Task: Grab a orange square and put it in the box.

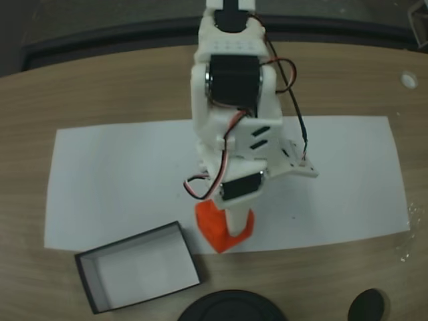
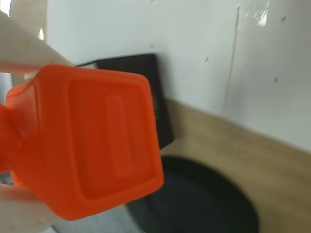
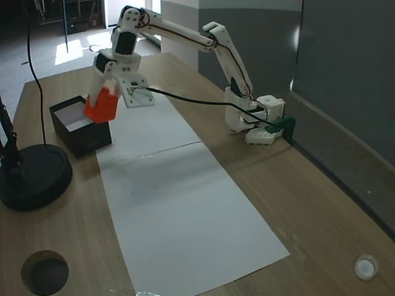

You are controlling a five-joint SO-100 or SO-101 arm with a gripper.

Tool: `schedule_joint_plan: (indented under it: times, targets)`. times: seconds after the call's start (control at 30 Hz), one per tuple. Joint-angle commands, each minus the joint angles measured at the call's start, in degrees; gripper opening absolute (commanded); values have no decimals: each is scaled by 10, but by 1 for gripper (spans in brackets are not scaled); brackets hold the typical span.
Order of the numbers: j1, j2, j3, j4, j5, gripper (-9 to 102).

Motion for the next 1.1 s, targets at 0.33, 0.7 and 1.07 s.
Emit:
schedule_joint_plan:
  times: [0.33, 0.7, 1.07]
  targets:
    - [142, -39, -133, -118, 3, 9]
    - [130, -139, -133, -138, 4, 9]
    - [125, -164, -134, -157, 67, 26]
